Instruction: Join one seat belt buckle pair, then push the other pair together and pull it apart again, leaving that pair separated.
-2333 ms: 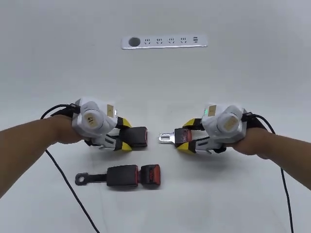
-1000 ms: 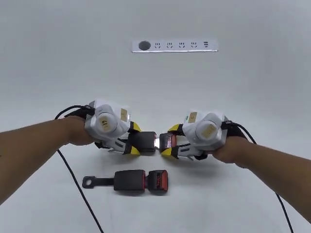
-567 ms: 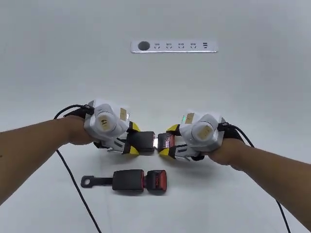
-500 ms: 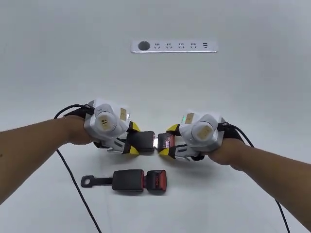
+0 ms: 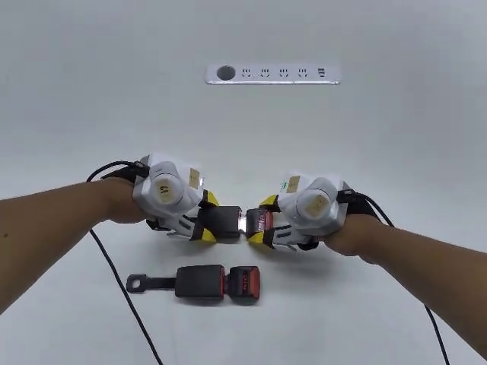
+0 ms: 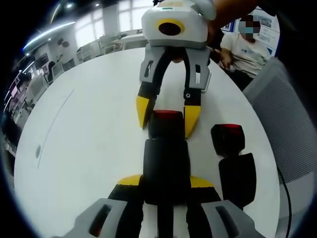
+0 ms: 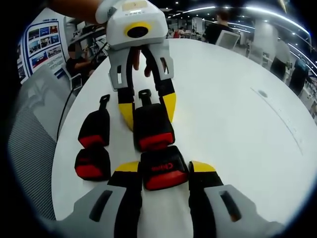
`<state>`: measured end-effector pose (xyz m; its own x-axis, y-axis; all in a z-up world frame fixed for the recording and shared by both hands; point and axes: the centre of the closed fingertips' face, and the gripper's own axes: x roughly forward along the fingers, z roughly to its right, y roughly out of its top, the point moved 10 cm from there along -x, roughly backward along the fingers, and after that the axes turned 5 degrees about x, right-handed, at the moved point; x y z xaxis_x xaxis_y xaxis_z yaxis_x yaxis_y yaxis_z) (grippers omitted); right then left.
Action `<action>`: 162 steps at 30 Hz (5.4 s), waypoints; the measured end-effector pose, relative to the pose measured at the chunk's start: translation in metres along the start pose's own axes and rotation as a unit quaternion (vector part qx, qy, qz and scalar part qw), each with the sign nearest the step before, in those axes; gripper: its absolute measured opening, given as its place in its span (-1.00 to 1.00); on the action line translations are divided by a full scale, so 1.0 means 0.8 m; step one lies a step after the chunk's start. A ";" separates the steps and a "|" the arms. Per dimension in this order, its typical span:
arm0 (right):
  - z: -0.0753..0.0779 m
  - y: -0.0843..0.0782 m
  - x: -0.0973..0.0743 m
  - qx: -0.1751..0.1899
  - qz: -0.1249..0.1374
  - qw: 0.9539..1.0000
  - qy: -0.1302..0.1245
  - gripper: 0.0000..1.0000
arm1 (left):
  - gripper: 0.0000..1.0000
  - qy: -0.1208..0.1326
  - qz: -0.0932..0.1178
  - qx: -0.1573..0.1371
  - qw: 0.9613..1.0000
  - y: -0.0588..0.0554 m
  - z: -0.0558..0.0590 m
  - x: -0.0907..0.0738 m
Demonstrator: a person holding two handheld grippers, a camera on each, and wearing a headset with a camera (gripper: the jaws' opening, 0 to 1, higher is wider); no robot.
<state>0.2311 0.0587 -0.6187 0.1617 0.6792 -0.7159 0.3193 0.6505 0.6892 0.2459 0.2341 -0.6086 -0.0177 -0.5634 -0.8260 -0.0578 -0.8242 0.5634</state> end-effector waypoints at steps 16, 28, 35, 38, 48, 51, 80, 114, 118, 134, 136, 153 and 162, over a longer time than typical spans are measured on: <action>0.004 -0.004 -0.002 -0.004 -0.004 1.000 0.004 -0.29 | -0.33 -0.001 -0.001 0.002 1.000 0.001 0.000 -0.001; 0.007 -0.013 -0.016 -0.001 -0.004 1.000 0.006 -0.29 | -0.33 -0.001 0.004 0.000 1.000 -0.001 0.000 0.000; 0.011 -0.021 -0.024 -0.001 -0.003 1.000 0.006 -0.29 | -0.33 0.001 0.003 -0.003 1.000 0.001 0.001 -0.001; 0.014 -0.029 -0.030 0.000 -0.001 1.000 0.006 -0.29 | -0.33 0.001 0.003 -0.002 1.000 0.000 0.000 0.000; 0.022 -0.047 -0.050 -0.003 -0.004 1.000 0.004 -0.29 | -0.33 0.003 0.001 -0.005 1.000 -0.001 0.000 0.000; 0.027 -0.054 -0.056 -0.003 -0.003 1.000 0.003 -0.29 | -0.33 0.003 0.000 -0.005 1.000 -0.001 -0.001 0.001; 0.050 -0.109 -0.111 0.013 -0.006 1.000 -0.013 -0.28 | -0.32 0.002 -0.015 -0.007 1.000 0.003 0.000 -0.001; 0.039 -0.108 -0.139 0.103 0.050 0.989 -0.096 0.14 | 0.42 0.056 0.022 -0.150 0.987 0.012 0.004 -0.022; 0.037 -0.102 -0.145 0.120 0.068 0.980 -0.145 0.41 | 0.68 0.095 0.047 -0.195 0.975 0.012 0.007 -0.030; 0.008 -0.093 -0.161 0.195 0.134 0.934 -0.269 0.76 | 1.00 0.228 0.136 -0.322 0.909 -0.005 0.047 -0.084; 0.000 -0.090 -0.164 0.199 0.141 0.929 -0.276 0.76 | 1.00 0.239 0.140 -0.327 0.903 -0.007 0.052 -0.090; -0.071 -0.078 -0.182 0.214 0.185 0.908 -0.309 0.95 | 1.00 0.297 0.206 -0.352 0.863 -0.023 0.131 -0.127; -0.112 -0.080 -0.192 0.201 0.185 0.909 -0.313 0.99 | 1.00 0.310 0.227 -0.360 0.850 -0.036 0.169 -0.149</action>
<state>0.1017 -0.0572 -0.5427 0.7879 0.4172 -0.4528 0.4298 0.1539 0.8897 0.1151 0.3328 -0.5291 0.6679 -0.5706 -0.4778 0.4442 -0.2094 0.8711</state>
